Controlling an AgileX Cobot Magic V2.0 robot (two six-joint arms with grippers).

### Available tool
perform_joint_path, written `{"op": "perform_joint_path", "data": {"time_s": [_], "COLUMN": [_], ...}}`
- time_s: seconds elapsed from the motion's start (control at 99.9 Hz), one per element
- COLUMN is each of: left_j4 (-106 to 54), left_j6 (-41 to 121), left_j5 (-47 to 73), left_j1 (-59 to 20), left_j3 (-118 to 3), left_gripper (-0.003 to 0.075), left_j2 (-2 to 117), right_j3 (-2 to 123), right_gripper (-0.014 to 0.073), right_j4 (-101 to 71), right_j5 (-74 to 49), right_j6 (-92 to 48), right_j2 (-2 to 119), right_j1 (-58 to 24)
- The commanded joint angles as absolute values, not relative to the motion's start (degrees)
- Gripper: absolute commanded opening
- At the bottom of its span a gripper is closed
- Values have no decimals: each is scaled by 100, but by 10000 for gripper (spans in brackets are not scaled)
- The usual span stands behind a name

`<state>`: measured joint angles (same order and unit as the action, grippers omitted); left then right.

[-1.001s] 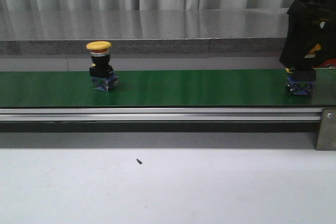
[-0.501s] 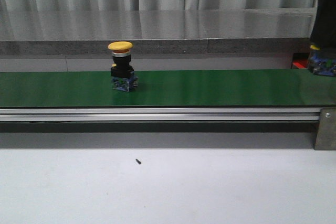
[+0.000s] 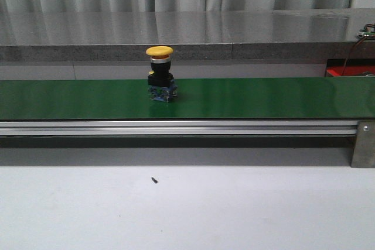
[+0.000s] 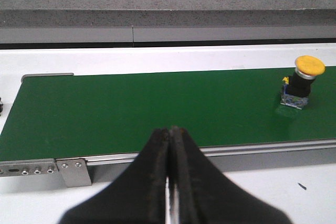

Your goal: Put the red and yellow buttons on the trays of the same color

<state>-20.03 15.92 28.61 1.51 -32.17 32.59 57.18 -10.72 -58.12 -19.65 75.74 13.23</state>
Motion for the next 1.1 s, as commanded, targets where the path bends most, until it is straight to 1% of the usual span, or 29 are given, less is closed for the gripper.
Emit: {"op": "perform_joint_path", "data": {"time_s": [0.0, 0.12, 0.39, 0.851, 0.901, 0.971, 1.091], "left_j4": [-2122, -2122, -2122, -2122, -2122, -2122, -2122], "left_j6": [1601, 1601, 1601, 1601, 1601, 1601, 1601], "left_j5": [2454, 2454, 2454, 2454, 2454, 2454, 2454], "left_j1": [99, 99, 99, 99, 99, 99, 99], "left_j3": [-3379, -3379, -3379, -3379, -3379, -3379, -3379], "left_gripper": [-19, -20, -20, -20, -20, -20, -19], "left_j2": [3263, 3263, 3263, 3263, 3263, 3263, 3263], "right_j3": [5455, 4968, 4399, 4391, 4391, 4391, 4405], "right_gripper": [223, 223, 223, 230, 248, 302, 449], "right_j4": [-1125, -1276, -1275, -1210, -1210, -1210, -1210], "right_j5": [-5429, -4880, -3950, -3841, -3852, -3864, -3927], "right_j6": [-1973, -1973, -1973, -1973, -1973, -1973, -1956], "right_j2": [7258, 7201, 7207, 8100, 8115, 8094, 8027], "right_j1": [1688, 1990, 2007, 2007, 2007, 2007, 2007]}}
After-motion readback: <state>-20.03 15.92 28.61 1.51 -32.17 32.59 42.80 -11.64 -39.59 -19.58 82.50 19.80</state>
